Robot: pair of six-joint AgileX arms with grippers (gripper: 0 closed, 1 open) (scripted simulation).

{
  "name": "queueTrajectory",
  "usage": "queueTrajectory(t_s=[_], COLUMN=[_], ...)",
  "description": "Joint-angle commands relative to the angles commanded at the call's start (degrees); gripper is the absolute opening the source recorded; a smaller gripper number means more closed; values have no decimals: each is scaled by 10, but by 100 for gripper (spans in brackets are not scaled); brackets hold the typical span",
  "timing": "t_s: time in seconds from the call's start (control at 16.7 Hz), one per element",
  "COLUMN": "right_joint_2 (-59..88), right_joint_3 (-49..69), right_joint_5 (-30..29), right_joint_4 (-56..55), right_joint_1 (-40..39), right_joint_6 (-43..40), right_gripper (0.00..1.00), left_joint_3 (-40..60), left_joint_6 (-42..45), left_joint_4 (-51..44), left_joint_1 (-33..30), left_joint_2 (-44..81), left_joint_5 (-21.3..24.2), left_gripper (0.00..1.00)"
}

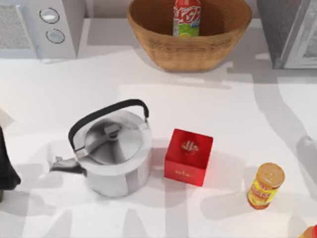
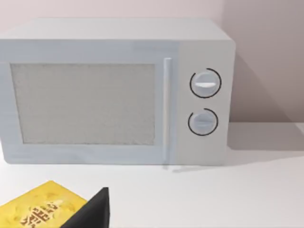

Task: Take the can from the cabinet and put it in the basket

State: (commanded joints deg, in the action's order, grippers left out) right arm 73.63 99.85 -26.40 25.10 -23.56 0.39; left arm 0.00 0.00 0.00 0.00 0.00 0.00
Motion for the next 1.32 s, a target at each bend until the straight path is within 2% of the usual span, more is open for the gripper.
queueTrajectory(t_s=[0.36, 0.78, 1.02, 1.32], right_joint_2=[75, 51, -33, -206], right_joint_3=[51, 30, -78, -320], right_joint_5=[40, 44, 69, 116], right_joint_4=[-22, -28, -55, -102], right_joint_1=[42, 41, 59, 101], right_joint_6=[1, 0, 0, -2], right_gripper=[100, 100, 100, 100], left_joint_3=[0, 0, 0, 0], left_joint_6=[0, 0, 0, 0], left_joint_4=[0, 0, 0, 0], left_joint_1=[0, 0, 0, 0], left_joint_2=[0, 0, 0, 0], left_joint_5=[0, 0, 0, 0], left_gripper=[100, 100, 100, 100])
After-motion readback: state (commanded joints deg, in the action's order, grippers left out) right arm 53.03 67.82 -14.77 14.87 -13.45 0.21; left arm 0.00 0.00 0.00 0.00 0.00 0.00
